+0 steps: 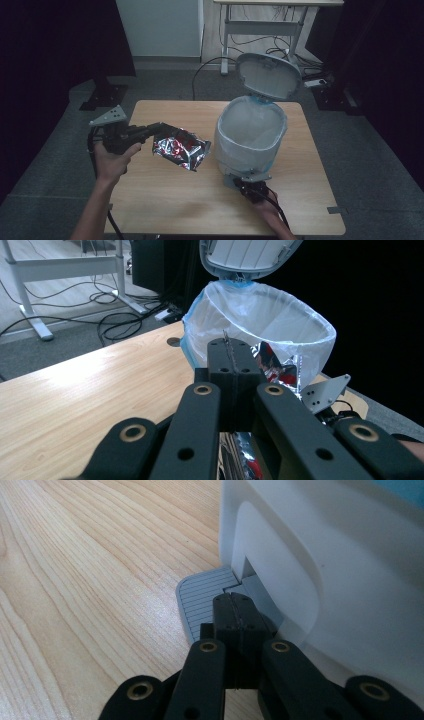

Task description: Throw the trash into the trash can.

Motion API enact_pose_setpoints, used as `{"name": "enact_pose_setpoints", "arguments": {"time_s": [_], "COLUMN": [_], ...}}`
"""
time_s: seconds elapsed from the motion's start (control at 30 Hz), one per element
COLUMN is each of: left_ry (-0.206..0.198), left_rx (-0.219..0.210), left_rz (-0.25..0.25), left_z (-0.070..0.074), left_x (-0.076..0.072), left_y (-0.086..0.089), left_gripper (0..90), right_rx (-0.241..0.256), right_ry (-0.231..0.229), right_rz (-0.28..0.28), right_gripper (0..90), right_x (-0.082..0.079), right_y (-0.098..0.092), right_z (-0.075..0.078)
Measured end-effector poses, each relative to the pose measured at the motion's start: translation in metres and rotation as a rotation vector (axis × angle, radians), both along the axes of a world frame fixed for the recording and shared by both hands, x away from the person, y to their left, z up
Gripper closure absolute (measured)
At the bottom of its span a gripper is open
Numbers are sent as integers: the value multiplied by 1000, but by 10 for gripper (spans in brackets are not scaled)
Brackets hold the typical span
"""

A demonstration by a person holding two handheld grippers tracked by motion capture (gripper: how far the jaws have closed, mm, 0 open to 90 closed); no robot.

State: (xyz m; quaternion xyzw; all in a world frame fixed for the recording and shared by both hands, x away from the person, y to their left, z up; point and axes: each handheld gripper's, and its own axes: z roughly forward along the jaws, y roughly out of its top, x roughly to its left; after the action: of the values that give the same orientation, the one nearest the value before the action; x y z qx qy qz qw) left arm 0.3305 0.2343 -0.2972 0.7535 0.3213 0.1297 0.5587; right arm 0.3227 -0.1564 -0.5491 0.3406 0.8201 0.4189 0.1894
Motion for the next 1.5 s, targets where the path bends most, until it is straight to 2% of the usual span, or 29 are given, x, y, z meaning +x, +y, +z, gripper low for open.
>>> {"name": "enact_pose_setpoints", "arguments": {"time_s": [0.43, 0.47, 0.77, 1.0, 1.3, 1.5], "left_ry": [-11, -11, -4, -9, -22, -25], "left_rx": [11, 12, 35, 36, 35, 35], "left_rz": [-10, -11, -22, -22, -32, -36], "left_z": [18, 19, 22, 32, 47, 50], "left_x": [6, 6, 8, 10, 17, 19], "left_y": [-8, -8, -13, -12, -21, -25], "left_gripper": [900, 900, 900, 900, 900, 900], "right_rx": [-1, 0, 0, 0, -2, -1], "right_ry": [-2, 9, 2, 1, -1, -2], "right_rz": [0, -5, -3, -3, -6, -5], "right_gripper": [900, 900, 900, 900, 900, 900], "right_x": [0, -1, -1, -1, -1, -1], "right_y": [0, 0, 0, 0, 1, 0], "right_z": [0, 0, 0, 0, 0, 0]}}
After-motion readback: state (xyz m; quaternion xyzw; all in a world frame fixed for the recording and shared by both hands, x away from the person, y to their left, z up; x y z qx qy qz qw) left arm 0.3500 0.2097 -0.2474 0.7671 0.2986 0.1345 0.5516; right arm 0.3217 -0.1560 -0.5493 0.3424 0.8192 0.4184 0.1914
